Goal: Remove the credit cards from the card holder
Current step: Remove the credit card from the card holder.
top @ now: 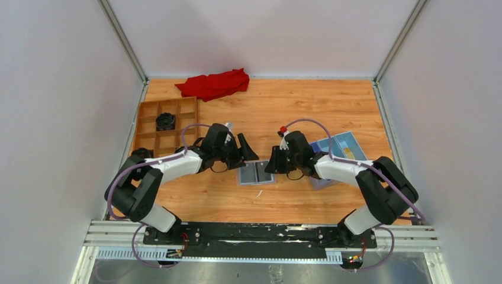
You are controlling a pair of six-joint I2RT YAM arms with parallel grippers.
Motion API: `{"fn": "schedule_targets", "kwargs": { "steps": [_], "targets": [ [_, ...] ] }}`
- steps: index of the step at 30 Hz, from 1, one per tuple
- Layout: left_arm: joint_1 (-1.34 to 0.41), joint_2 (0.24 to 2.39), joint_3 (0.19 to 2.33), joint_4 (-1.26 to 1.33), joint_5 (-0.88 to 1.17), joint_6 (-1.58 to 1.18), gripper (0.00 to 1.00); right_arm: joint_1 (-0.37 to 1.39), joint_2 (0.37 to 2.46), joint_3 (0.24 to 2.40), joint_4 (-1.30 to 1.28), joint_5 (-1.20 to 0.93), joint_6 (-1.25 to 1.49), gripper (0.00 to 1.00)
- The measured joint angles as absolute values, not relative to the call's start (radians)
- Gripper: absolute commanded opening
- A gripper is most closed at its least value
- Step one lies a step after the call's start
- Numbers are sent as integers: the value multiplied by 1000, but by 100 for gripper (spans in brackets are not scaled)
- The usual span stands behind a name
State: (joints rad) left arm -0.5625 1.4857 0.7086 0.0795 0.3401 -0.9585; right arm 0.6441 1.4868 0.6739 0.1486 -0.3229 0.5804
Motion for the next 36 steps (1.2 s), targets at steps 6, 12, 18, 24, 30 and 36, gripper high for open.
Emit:
{"fn": "schedule_targets", "kwargs": {
  "steps": [6, 12, 18, 24, 30, 36],
  "targets": [
    [-562, 1523, 709, 92, 355, -1003, 65, 642, 1533, 666, 209, -355, 608, 31],
    [-569, 1525, 709, 110, 377, -1032, 65, 635, 1536, 649, 228, -356, 610, 31],
    [-584, 1545, 709, 122, 386, -1056, 63, 632, 1536, 642, 245, -355, 610, 31],
    [-591, 1598, 709, 125, 393, -1073, 60, 632, 1536, 636, 255, -348, 610, 31],
    [-593, 1599, 705, 126, 392, -1073, 50, 632, 1536, 636, 255, -342, 610, 31],
    [-597, 1599, 693, 125, 390, -1037, 41, 631, 1523, 632, 255, -330, 610, 31]
  ]
}}
